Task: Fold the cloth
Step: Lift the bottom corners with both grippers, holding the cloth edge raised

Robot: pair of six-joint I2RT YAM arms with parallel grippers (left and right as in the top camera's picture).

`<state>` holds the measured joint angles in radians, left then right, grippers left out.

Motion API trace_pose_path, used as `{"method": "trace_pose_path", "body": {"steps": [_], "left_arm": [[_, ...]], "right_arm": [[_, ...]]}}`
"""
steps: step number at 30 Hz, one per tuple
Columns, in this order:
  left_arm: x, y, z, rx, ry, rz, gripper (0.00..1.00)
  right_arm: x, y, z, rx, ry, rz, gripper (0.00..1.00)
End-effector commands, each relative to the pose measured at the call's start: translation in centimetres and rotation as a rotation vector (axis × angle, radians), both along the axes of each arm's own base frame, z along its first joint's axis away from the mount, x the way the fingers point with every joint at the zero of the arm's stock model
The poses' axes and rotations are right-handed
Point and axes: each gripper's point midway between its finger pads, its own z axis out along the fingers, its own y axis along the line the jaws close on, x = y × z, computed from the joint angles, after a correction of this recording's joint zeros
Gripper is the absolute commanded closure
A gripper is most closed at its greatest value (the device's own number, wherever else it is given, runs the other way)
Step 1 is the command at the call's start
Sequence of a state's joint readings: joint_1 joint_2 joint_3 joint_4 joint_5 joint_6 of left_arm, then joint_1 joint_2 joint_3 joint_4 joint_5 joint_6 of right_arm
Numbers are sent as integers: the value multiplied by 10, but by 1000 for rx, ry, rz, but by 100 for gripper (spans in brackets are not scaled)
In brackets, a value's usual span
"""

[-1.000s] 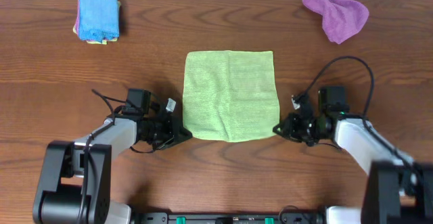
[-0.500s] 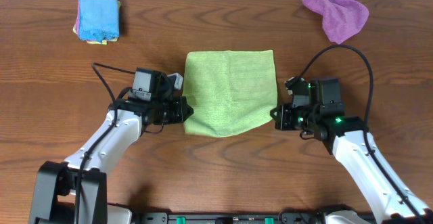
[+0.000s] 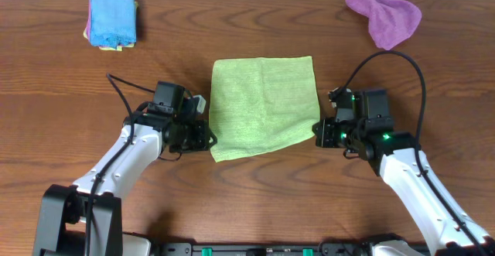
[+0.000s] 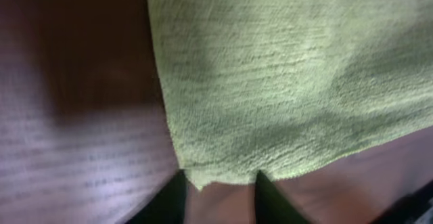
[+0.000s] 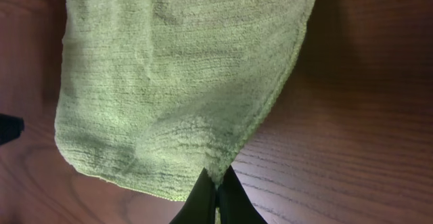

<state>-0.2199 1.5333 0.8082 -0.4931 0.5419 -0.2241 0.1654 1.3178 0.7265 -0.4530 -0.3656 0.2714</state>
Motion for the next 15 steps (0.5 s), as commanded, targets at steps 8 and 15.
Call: {"method": "trace_pose_path", "body": {"steps": [8, 15], "left_arm": [[-10, -15, 11, -83, -32, -133, 48], [-21, -20, 2, -193, -45, -151, 50]], "right_arm": [[2, 3, 5, 10, 2, -2, 99], [0, 3, 4, 15, 13, -6, 98]]}}
